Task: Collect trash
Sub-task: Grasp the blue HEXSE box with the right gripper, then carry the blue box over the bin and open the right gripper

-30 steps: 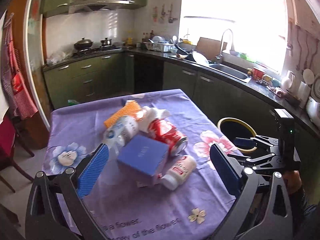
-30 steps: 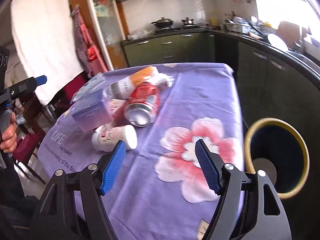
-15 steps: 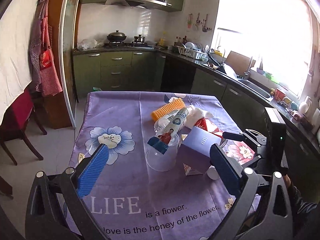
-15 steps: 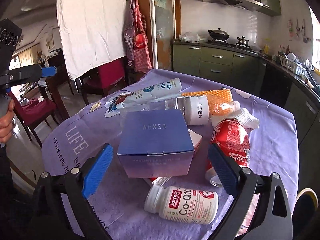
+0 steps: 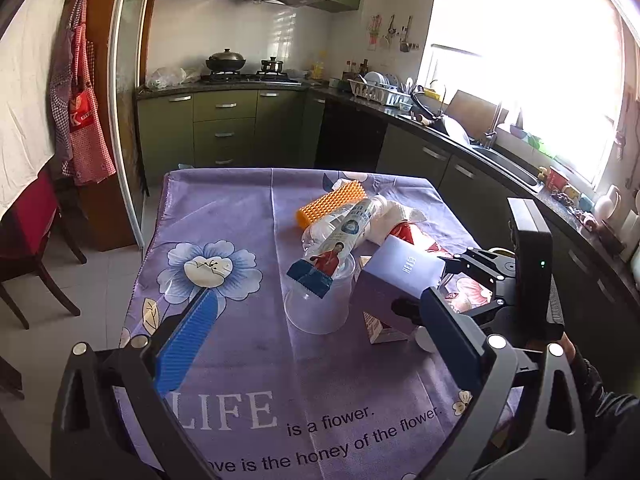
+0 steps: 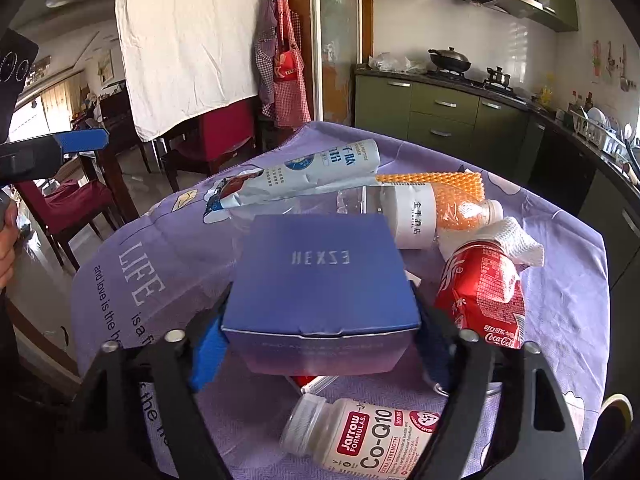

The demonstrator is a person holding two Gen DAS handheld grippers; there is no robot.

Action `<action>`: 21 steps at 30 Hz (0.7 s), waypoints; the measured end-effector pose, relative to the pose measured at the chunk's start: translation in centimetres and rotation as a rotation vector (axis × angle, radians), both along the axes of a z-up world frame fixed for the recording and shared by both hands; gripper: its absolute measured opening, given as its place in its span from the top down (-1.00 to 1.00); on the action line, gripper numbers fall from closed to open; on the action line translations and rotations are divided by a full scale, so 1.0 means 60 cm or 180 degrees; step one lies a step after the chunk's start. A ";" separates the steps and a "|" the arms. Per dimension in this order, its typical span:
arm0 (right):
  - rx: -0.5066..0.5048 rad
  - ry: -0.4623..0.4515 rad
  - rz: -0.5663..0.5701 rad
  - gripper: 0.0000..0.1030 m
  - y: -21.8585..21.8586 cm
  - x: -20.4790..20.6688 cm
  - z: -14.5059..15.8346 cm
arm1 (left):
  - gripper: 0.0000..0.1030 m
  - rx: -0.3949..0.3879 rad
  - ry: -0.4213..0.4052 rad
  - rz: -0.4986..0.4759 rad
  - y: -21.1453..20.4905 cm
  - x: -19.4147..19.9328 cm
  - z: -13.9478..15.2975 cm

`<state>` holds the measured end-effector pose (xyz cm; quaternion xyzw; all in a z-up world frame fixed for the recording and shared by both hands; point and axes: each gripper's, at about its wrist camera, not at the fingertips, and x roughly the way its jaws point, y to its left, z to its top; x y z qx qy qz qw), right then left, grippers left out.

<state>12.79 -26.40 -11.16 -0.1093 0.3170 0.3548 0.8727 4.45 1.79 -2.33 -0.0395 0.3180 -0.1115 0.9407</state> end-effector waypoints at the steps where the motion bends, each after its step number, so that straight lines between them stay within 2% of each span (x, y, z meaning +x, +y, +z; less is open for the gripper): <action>1: 0.0005 0.0000 -0.0005 -0.48 -0.001 -0.001 0.001 | -0.87 0.0004 0.0004 -0.0004 -0.001 0.000 -0.002; 9: 0.0138 -0.0034 -0.0035 -0.47 -0.023 -0.025 0.027 | -0.87 0.0012 0.0021 -0.0024 -0.003 0.002 -0.006; 13: 0.0204 -0.0129 -0.0185 -0.47 -0.062 -0.047 0.054 | -0.87 0.0021 0.0028 -0.0062 -0.010 0.003 -0.007; 17: 0.0236 -0.0237 -0.0552 -0.48 -0.142 -0.066 0.081 | -0.87 0.0016 0.0057 -0.0129 -0.023 0.005 -0.010; 21: 0.0180 -0.0247 -0.1227 -0.48 -0.261 -0.065 0.094 | -0.87 0.0027 0.0061 -0.0211 -0.042 0.010 -0.014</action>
